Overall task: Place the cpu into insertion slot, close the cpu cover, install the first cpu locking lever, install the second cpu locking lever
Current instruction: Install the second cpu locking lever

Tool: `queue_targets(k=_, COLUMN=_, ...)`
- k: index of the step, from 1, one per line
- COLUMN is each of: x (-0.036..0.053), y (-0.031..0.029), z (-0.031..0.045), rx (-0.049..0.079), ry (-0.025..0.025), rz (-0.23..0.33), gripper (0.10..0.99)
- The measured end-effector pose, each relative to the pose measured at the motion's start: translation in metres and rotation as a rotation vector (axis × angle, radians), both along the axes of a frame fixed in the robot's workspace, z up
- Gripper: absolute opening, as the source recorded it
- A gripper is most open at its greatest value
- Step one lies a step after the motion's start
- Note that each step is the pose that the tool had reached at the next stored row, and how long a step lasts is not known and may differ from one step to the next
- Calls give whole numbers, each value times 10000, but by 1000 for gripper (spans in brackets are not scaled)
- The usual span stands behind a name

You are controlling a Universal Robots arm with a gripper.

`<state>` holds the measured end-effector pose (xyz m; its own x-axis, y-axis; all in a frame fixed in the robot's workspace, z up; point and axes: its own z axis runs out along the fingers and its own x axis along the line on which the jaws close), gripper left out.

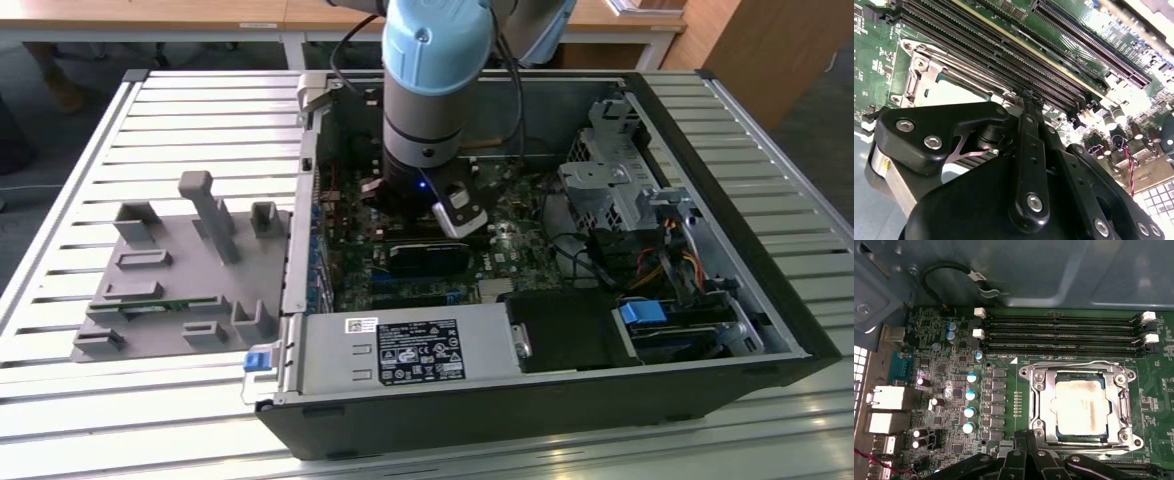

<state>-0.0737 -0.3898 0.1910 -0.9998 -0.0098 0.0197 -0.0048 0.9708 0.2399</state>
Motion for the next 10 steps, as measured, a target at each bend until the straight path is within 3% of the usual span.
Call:
queue_targets(k=4, x=-8, y=1, z=6, rx=3, ry=-2, rz=7, gripper=106)
queue_targets(k=10, x=-15, y=1, z=91, rx=2, ry=-2, rz=9, gripper=106)
